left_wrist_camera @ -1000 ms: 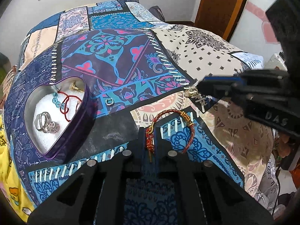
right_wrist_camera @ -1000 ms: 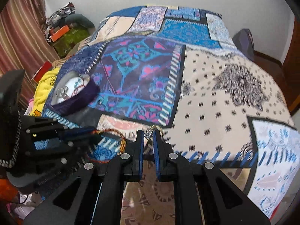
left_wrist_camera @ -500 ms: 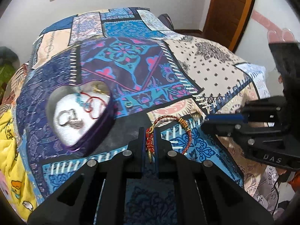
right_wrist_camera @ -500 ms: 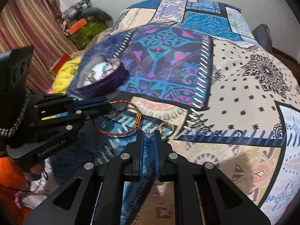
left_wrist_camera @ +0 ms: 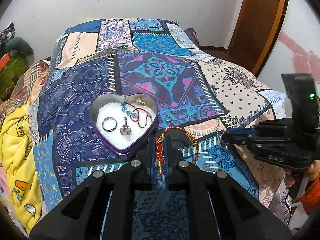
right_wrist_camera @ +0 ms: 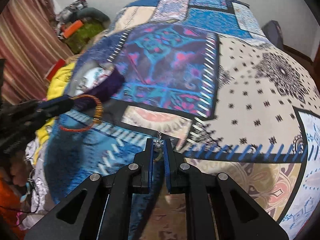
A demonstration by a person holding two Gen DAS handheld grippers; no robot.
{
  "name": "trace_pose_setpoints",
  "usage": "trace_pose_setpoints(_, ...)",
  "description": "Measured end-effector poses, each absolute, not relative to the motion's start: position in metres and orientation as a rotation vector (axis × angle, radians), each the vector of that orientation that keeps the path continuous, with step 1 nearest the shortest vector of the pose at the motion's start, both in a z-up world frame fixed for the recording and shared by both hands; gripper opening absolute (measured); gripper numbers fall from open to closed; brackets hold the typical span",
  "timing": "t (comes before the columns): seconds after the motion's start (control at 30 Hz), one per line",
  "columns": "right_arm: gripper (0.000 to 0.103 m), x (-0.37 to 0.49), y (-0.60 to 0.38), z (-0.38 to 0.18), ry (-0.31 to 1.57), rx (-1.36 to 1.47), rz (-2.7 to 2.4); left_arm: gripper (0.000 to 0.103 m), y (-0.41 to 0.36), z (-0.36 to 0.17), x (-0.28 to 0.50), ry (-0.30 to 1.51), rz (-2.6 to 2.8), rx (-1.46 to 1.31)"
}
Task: Organize jewelry
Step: 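Carry the red bracelet with the left tool and the charm with the right tool to the tin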
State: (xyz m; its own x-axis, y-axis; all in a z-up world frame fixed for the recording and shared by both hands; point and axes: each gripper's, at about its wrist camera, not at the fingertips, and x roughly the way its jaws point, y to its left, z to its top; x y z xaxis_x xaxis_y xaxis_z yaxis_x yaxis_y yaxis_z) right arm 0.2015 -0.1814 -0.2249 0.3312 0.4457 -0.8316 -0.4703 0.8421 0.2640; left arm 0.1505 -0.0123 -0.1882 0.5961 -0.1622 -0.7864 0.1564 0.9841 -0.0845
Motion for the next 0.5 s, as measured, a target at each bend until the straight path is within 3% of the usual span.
trace_pose_setpoints(0.5, 0.009, 0.206, -0.162, -0.158, 0.887, 0.006, 0.659, 0.006, 0.022, -0.164, 0.147, 0.833, -0.118, -0.051)
